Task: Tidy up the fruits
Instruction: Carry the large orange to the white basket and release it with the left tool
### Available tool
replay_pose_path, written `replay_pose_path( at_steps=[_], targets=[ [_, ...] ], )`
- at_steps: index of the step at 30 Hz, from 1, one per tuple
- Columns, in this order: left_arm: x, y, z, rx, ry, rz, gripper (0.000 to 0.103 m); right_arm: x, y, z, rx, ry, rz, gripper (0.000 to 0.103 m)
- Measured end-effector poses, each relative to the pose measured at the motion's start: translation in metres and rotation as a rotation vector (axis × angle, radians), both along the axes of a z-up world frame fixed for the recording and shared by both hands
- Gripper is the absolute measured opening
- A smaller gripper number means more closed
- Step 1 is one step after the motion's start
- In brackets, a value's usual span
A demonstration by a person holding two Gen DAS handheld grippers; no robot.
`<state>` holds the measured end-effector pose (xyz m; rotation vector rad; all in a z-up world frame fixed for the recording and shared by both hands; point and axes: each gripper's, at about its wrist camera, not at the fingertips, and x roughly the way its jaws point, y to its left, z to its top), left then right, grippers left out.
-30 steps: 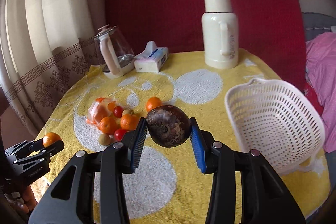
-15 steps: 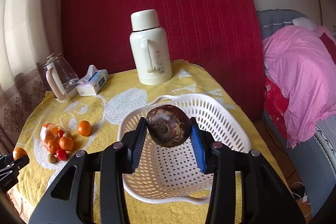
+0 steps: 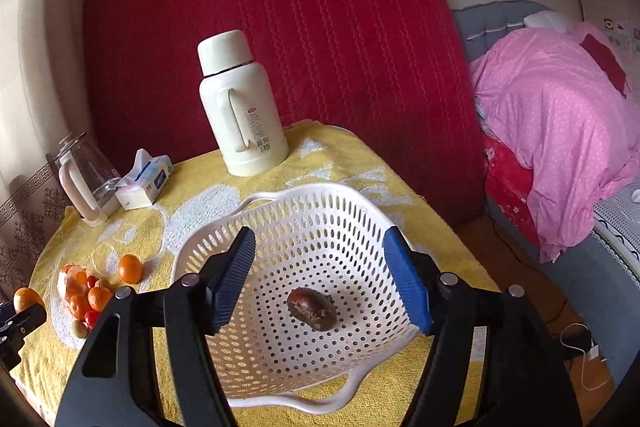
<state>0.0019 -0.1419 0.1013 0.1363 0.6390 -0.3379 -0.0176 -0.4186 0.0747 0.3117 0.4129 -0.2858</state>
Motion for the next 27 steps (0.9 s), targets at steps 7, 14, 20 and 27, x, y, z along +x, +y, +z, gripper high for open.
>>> replay_pose_path(
  at_steps=[7,14,20,27],
  targets=[
    [0.009,-0.06,0.003,-0.034,0.013,-0.162,0.045,-0.006,-0.016,0.001,-0.006,-0.03,-0.075,0.068],
    [0.021,-0.123,-0.005,-0.065,0.068,-0.309,0.045,-0.009,-0.024,0.004,-0.003,-0.052,-0.107,0.068],
    [0.028,-0.153,-0.013,-0.049,0.085,-0.354,0.046,-0.012,-0.03,0.005,0.023,-0.063,-0.125,0.068],
    [0.027,-0.146,-0.003,-0.04,0.021,-0.326,0.074,-0.014,-0.028,0.007,0.026,-0.071,-0.123,0.068]
  ],
)
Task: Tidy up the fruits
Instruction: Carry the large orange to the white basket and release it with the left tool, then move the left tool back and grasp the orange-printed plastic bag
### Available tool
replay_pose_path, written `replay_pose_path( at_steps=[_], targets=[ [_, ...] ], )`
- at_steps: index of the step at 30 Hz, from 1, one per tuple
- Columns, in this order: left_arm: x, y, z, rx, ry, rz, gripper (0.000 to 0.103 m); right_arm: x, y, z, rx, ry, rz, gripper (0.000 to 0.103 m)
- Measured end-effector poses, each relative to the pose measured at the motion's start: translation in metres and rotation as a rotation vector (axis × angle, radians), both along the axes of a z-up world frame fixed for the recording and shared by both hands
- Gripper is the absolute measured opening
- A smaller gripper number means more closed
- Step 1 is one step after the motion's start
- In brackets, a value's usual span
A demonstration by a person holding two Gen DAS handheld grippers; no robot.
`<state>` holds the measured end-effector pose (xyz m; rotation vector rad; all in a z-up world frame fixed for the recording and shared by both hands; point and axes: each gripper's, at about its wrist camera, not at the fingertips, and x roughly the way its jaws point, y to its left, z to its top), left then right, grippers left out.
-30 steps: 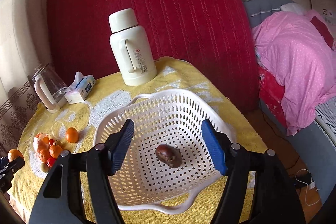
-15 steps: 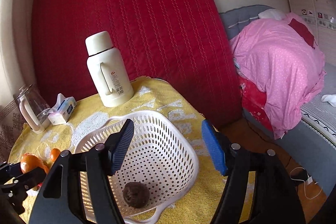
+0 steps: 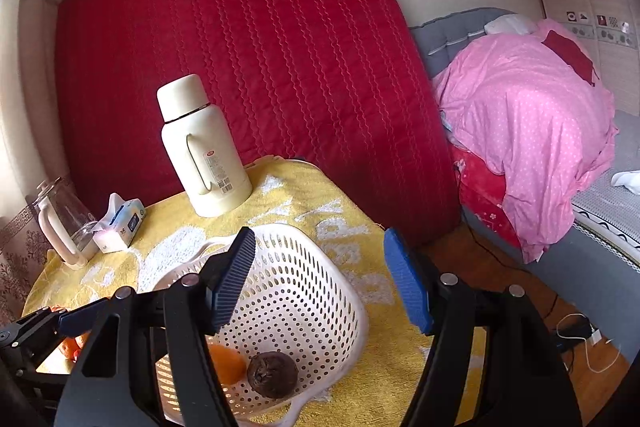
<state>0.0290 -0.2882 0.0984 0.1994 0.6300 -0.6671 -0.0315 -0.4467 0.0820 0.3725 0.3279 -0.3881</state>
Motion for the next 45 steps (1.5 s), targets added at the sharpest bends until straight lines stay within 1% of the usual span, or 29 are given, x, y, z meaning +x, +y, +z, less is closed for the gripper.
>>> replay_pose_path(
  at_steps=[2,3,5,7,10,13,15,17,20,24,27,30,34,38,43,45],
  targets=[
    [-0.001,0.005,0.004,0.004,-0.02,0.019,0.075,0.0,-0.001,0.0,0.013,-0.001,0.003,0.068],
    [0.0,0.008,0.005,0.001,-0.023,0.028,0.078,0.0,-0.002,-0.001,0.022,-0.002,0.007,0.068],
    [0.002,0.014,0.009,-0.01,-0.022,0.046,0.079,0.0,-0.002,0.0,0.033,-0.001,0.015,0.068],
    [0.003,0.02,0.012,-0.014,-0.027,0.064,0.079,-0.001,-0.001,0.001,0.031,-0.004,0.021,0.068],
    [0.004,0.028,0.018,-0.015,-0.046,0.094,0.085,-0.002,0.005,0.006,0.018,-0.016,0.039,0.068],
    [0.005,0.037,0.024,-0.025,-0.056,0.12,0.086,-0.004,0.009,0.01,0.017,-0.029,0.056,0.068],
    [0.004,0.044,0.03,-0.035,-0.07,0.139,0.09,-0.006,0.012,0.013,0.014,-0.039,0.066,0.068],
    [0.003,0.052,0.036,-0.044,-0.09,0.159,0.09,-0.009,0.015,0.016,0.011,-0.049,0.074,0.069],
    [0.002,0.065,0.046,-0.048,-0.121,0.199,0.092,-0.013,0.021,0.021,0.004,-0.07,0.086,0.076],
    [0.001,0.086,0.059,-0.068,-0.152,0.248,0.092,-0.018,0.027,0.026,-0.006,-0.089,0.104,0.076],
    [0.001,0.103,0.068,-0.083,-0.167,0.28,0.092,-0.023,0.035,0.032,-0.013,-0.111,0.133,0.077],
    [0.0,0.124,0.074,-0.1,-0.183,0.318,0.098,-0.029,0.044,0.037,-0.027,-0.133,0.161,0.081],
    [0.001,0.154,0.078,-0.137,-0.187,0.369,0.098,-0.033,0.059,0.043,-0.056,-0.15,0.204,0.081],
    [0.006,0.185,0.078,-0.16,-0.178,0.434,0.098,-0.034,0.075,0.043,-0.079,-0.149,0.246,0.081],
    [0.013,0.224,0.077,-0.151,-0.19,0.524,0.098,-0.032,0.099,0.04,-0.096,-0.124,0.308,0.081],
    [0.018,0.24,0.073,-0.164,-0.188,0.553,0.098,-0.032,0.108,0.039,-0.097,-0.119,0.328,0.081]
  ],
)
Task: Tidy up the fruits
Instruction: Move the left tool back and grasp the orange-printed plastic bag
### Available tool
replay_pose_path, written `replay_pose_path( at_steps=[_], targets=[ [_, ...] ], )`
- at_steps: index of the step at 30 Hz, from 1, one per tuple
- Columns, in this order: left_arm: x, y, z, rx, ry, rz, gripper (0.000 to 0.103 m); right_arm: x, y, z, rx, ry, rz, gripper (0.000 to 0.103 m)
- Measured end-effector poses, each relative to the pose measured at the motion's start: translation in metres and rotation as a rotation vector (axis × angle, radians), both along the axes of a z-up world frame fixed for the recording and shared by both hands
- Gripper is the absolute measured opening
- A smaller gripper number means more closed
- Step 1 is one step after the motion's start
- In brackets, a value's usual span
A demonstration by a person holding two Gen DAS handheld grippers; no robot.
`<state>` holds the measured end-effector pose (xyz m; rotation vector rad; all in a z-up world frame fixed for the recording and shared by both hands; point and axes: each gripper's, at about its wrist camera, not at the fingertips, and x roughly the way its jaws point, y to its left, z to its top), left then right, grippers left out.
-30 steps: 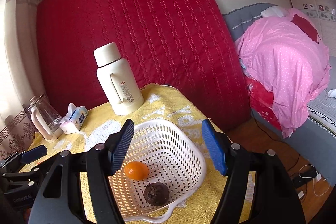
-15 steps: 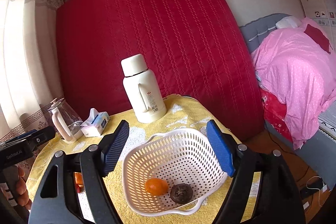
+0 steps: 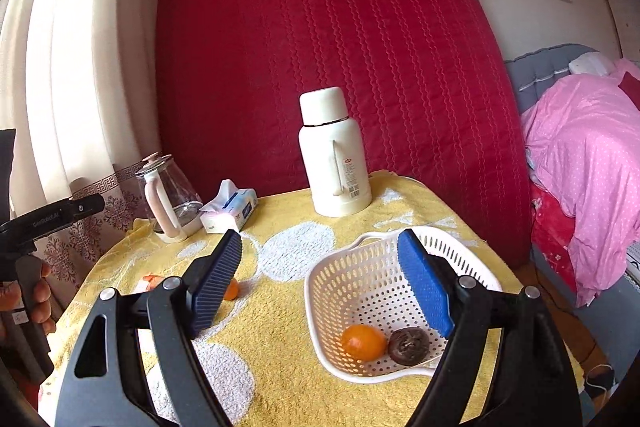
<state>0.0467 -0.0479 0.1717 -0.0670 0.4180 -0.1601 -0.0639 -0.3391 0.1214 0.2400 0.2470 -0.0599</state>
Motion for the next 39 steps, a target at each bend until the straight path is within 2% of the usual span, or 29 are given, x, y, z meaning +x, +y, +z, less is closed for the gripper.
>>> replay_pose_path(
  at_steps=[7,18,24,26,28,31,35,39],
  targets=[
    [0.024,0.036,-0.023,-0.004,0.058,0.093,0.098,0.002,0.026,-0.011,-0.002,0.051,0.048,0.081],
    [0.071,0.025,-0.087,0.057,0.217,-0.003,0.098,0.007,0.056,-0.012,-0.049,0.098,0.095,0.081],
    [0.086,0.029,-0.113,0.053,0.272,-0.021,0.097,0.017,0.07,-0.017,-0.063,0.142,0.121,0.081],
    [0.09,0.031,-0.119,0.052,0.286,-0.031,0.096,0.02,0.075,-0.018,-0.072,0.151,0.129,0.081],
    [0.094,0.032,-0.126,0.047,0.308,-0.038,0.088,0.024,0.082,-0.021,-0.082,0.163,0.138,0.081],
    [0.1,0.033,-0.136,0.027,0.352,-0.053,0.08,0.03,0.09,-0.024,-0.095,0.184,0.154,0.081],
    [0.105,0.035,-0.147,0.013,0.38,-0.071,0.08,0.037,0.102,-0.029,-0.112,0.21,0.174,0.081],
    [0.11,0.037,-0.155,-0.014,0.413,-0.08,0.072,0.048,0.112,-0.036,-0.118,0.24,0.196,0.082]
  ],
)
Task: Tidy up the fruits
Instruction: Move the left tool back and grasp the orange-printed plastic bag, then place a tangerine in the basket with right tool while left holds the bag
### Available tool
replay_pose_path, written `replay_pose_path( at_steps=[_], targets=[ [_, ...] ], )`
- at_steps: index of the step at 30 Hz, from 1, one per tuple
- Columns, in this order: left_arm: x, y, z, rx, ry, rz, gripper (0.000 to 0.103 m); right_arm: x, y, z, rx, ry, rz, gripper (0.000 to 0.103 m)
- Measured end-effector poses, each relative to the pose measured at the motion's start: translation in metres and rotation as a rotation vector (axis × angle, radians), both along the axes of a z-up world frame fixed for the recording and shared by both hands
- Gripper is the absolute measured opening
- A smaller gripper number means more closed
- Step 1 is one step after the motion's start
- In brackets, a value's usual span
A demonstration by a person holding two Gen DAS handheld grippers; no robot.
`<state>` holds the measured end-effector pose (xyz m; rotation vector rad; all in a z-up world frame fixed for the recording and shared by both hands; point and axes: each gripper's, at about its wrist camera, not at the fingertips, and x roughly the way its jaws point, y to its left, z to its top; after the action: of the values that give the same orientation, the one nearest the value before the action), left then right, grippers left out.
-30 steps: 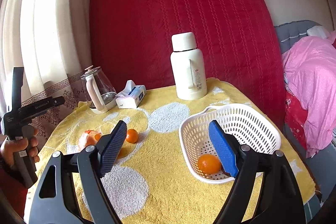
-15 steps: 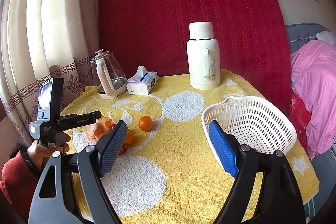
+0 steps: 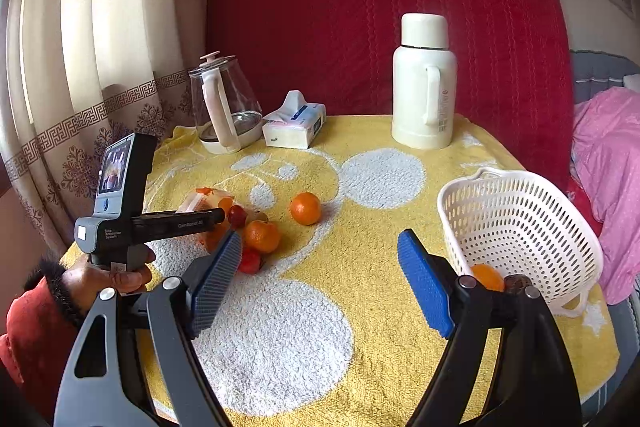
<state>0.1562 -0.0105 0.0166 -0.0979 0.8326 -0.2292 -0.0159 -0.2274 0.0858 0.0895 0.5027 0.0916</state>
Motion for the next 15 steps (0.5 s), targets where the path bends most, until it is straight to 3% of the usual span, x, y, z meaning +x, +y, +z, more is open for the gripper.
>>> replay_pose_path(
  at_steps=[7,15],
  targets=[
    [-0.005,0.013,0.004,-0.065,-0.026,0.028,0.059,0.023,0.007,-0.011,0.006,0.058,0.018,0.081],
    [-0.023,0.028,0.025,-0.11,-0.139,0.086,0.057,0.061,0.013,-0.022,-0.026,0.119,0.029,0.081]
  ],
)
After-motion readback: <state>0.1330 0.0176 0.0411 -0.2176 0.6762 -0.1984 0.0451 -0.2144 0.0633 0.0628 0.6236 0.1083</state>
